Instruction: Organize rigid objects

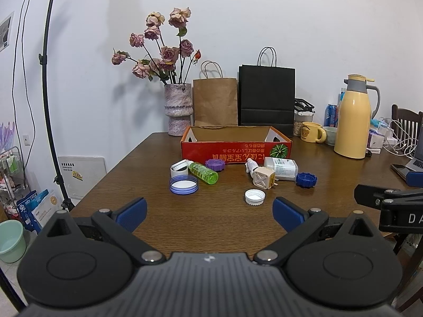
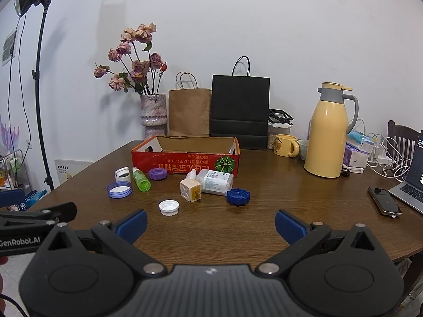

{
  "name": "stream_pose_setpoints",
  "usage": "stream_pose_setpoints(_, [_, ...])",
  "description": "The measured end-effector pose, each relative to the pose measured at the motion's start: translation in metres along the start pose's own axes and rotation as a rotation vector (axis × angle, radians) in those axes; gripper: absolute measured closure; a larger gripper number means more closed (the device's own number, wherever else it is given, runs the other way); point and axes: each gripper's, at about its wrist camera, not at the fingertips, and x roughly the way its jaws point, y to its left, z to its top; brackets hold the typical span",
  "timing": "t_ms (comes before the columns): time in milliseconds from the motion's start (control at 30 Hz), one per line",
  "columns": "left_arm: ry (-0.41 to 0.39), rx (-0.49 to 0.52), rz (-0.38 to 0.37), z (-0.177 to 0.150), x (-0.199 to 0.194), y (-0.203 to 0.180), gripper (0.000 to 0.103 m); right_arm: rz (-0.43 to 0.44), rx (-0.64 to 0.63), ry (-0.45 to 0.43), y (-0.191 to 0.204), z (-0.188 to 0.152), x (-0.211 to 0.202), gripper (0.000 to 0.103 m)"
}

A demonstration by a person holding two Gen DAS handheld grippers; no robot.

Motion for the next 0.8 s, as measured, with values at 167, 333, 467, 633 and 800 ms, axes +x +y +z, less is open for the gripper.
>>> stream_pose_setpoints(167, [0.001, 0.000, 0.001, 0.0002, -0.0001, 0.0001, 0.000, 0.000, 0.000, -0.001, 0.0001, 0.0000, 0.0002, 0.000])
stream_pose_setpoints(333, [0.001, -0.001, 0.001, 0.0002, 0.0001, 0.0004, 0.000, 0.001, 0.000, -0.001, 0.0005, -0.0002, -0.0001, 0.000])
stream_pose_setpoints(467, [0.002, 0.000, 0.002, 0.0003, 0.0004, 0.0004, 0.000, 0.000, 0.000, -0.001, 0.0008, -0.0003, -0.0003, 0.000])
stream_pose_setpoints(633, [0.002, -0.001, 0.001, 0.0008, 0.0001, 0.0007, 0.000, 0.001, 0.001, -0.001, 0.0012, -0.0009, 0.0001, 0.000])
stream_pose_setpoints(800, [0.002, -0.002, 0.000, 0.0004, 0.0002, 0.0009, 0.000, 0.002, 0.002, 0.002, 0.0018, -0.0014, 0.0012, 0.000])
